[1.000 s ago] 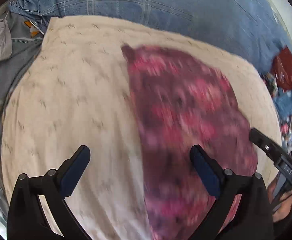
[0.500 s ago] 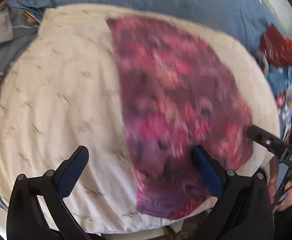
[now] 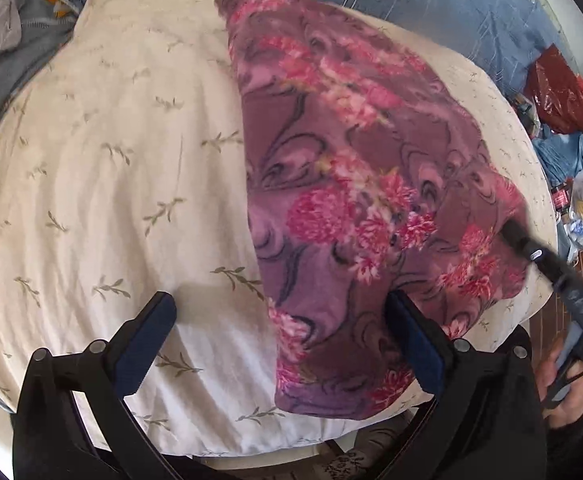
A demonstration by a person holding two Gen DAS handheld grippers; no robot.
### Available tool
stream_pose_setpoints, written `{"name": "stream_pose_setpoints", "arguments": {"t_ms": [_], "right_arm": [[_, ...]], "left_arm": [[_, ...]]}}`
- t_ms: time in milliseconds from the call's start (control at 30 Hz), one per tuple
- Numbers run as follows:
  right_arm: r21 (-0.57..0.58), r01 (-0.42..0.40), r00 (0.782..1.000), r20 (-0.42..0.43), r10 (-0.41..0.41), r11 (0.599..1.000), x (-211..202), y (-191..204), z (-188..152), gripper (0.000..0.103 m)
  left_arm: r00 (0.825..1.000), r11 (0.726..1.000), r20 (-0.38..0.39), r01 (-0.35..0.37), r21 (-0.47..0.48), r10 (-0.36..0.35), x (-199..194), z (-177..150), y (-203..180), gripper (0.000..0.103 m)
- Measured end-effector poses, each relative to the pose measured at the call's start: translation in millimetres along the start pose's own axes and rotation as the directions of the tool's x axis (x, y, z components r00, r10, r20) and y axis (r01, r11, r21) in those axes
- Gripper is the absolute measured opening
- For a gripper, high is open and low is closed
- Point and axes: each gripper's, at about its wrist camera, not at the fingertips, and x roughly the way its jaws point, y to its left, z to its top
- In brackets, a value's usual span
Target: Fold small clothes
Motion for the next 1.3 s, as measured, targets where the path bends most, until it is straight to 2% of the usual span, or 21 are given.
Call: {"name": "stream_pose_setpoints", "arguments": {"t_ms": [33,100,167,267,367,433,533,567,600,667,867,1067,1167,1233,1300], "right_arm": [[0.007,0.000,0.998,-0.062,0.001,1.000,14,-1,-5,0.004],[-0.009,0.023,0.999,-0.047,-0.023,1.000,15,4,-4,0.009],[-0.011,0.031,0.998,-0.049,-0.032,0.999,5,8,1,0.015],[0.033,-0.014,1.000,0.017,0.014,0.999,-17,6,9,0.017],[0.010,-0.040,0.994,0.098,0.038,0.999,-31,8,12,0.028],[-0.022,-0.002,0.995,0.096,0.004,1.000,-24,11,12,0.030],[-0.041,0.070,0.997,-0.023,-0.071,0.997,13,9,3,0.031],[-0.032,0.086,0.995,-0.049,-0.088,0.996,24,6,-2,0.036],[-0.005,0.079,0.997,0.016,-0.079,0.997,20,3,-5,0.040],[0.018,0.085,0.995,0.040,-0.086,0.996,18,0,-10,0.046],[0.049,0.088,0.993,0.072,-0.091,0.995,16,-3,-15,0.049],[0.168,0.003,0.997,0.071,-0.015,0.986,13,-18,-16,0.057],[0.198,-0.042,0.999,0.040,0.035,0.979,15,-20,-9,0.068],[0.219,-0.060,0.997,-0.026,0.067,0.974,17,-20,-1,0.071],[0.222,-0.037,0.994,-0.092,0.058,0.974,18,-19,8,0.071]], "left_arm": [[1.000,1.000,0.003,-0.003,0.003,0.003,-1,0,0,0.103],[1.000,1.000,0.005,-0.011,0.018,0.011,-5,-4,-2,0.103],[0.999,0.999,0.041,0.011,0.044,-0.013,-20,-9,-4,0.103],[0.988,0.993,0.145,0.045,0.111,-0.061,-52,-13,-10,0.103],[0.973,0.990,0.228,0.001,0.140,-0.033,-64,-6,-16,0.103],[0.980,0.992,0.198,-0.028,0.126,0.002,-52,0,-14,0.103],[0.998,0.996,0.056,-0.043,0.083,0.039,-11,2,-7,0.103],[1.000,0.998,0.017,-0.028,0.065,0.027,1,1,-4,0.103],[0.998,0.999,0.058,-0.009,0.043,0.007,-1,-2,0,0.103],[0.998,0.998,0.064,-0.017,0.063,0.013,-3,-5,-2,0.103],[0.998,0.998,0.062,-0.016,0.059,0.012,-6,-9,-1,0.103],[0.999,0.998,0.054,-0.009,0.057,0.006,-3,-7,0,0.103],[0.999,0.998,0.039,-0.003,0.055,0.001,-3,-2,3,0.103],[1.000,0.999,0.025,0.006,0.043,-0.007,-4,2,5,0.103],[1.000,1.000,0.020,0.024,0.004,-0.024,-12,4,9,0.103]]}}
